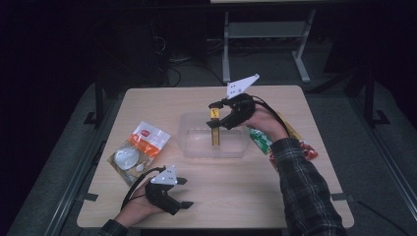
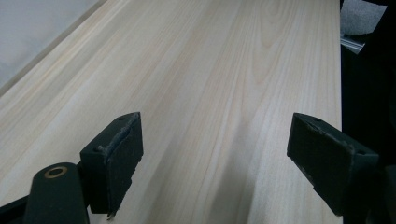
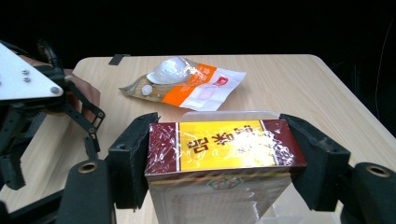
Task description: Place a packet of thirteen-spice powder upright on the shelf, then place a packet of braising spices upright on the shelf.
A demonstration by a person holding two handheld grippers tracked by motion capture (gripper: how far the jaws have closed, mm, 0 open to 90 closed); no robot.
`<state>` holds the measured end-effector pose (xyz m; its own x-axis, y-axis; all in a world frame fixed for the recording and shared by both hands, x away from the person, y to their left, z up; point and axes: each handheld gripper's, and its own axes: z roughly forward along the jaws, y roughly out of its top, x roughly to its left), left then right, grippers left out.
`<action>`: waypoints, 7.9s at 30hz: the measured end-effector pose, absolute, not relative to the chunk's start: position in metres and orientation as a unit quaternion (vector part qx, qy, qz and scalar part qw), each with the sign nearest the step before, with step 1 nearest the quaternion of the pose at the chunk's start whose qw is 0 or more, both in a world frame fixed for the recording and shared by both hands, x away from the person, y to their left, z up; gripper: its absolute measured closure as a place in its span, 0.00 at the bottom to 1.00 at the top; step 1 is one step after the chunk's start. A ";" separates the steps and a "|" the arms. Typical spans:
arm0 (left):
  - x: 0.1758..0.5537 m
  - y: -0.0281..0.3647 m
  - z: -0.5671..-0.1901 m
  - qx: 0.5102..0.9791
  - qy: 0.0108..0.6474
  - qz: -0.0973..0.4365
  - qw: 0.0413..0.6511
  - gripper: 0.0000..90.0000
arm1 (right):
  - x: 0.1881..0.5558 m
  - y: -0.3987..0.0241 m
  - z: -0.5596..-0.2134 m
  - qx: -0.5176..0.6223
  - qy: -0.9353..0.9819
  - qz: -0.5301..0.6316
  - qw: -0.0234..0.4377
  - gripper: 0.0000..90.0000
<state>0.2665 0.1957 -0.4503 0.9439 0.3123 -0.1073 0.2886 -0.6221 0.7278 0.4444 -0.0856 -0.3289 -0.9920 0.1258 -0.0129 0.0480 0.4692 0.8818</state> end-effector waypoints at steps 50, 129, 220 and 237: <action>0.266 0.197 -0.450 0.901 0.168 0.014 0.401 0.20 | 0.468 -0.074 -0.390 0.081 0.894 0.438 0.050 0.33; 0.268 0.201 -0.449 0.901 0.183 0.028 0.393 0.21 | 0.293 -0.185 -0.426 0.303 0.852 0.411 0.117 0.11; 0.269 0.195 -0.454 0.907 0.184 0.019 0.378 0.22 | 0.364 -0.268 -0.452 0.376 0.891 0.240 0.081 1.00; 0.270 0.194 -0.456 0.907 0.185 0.013 0.378 0.22 | 0.381 -0.235 -0.448 0.340 0.888 0.281 0.128 1.00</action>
<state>0.2703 0.1936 -0.4561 0.9311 0.3457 -0.1160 0.3257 -0.6453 0.6910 0.3806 -0.2352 -0.4481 -0.7362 0.6758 -0.0355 0.5324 0.6108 0.5860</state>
